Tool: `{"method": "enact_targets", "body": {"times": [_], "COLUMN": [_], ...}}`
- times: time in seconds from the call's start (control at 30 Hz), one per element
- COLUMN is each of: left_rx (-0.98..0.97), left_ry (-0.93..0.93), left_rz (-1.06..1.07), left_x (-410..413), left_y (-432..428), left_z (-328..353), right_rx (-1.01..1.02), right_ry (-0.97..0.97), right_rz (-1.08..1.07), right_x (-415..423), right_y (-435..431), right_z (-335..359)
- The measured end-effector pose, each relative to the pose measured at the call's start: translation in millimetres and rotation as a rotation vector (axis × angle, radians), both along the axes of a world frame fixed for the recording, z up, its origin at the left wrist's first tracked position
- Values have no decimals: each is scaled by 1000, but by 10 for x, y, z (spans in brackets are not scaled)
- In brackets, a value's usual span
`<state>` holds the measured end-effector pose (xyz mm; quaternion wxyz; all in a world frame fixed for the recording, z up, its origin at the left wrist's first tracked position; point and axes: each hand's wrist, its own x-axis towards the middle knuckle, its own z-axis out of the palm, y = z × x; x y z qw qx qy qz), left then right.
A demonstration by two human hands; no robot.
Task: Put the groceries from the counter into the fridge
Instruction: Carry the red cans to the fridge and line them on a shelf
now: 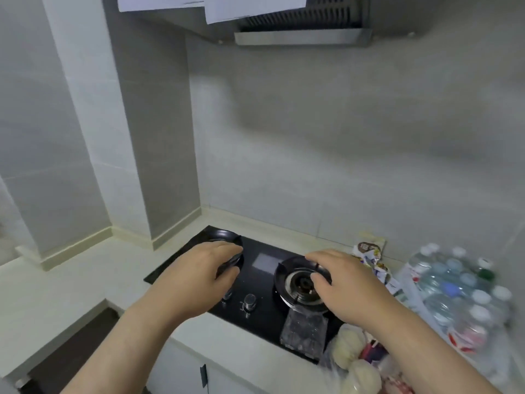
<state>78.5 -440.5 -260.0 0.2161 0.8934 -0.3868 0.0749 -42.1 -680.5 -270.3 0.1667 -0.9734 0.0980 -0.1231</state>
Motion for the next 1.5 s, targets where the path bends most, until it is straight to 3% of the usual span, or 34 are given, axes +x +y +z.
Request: {"method": "enact_targets", "body": {"times": [0.33, 0.63, 1.07, 1.5], "left_rx": [3, 33, 127, 264], "left_ry": [107, 166, 253, 343], "left_rz": [-383, -592, -648, -641], "left_x": [62, -295, -747, -1049], "left_y": [-808, -1550, -2453, -3478], "left_z": [-423, -654, -1002, -1489], "right_rx": [37, 105, 193, 311], "right_ry": [89, 68, 182, 175], "right_rz": [-376, -620, -744, -658], "right_x": [-878, -1593, -2162, -2338], "right_y": [-225, -469, -1221, -2068], "right_z": [-360, -494, -854, -1484]}}
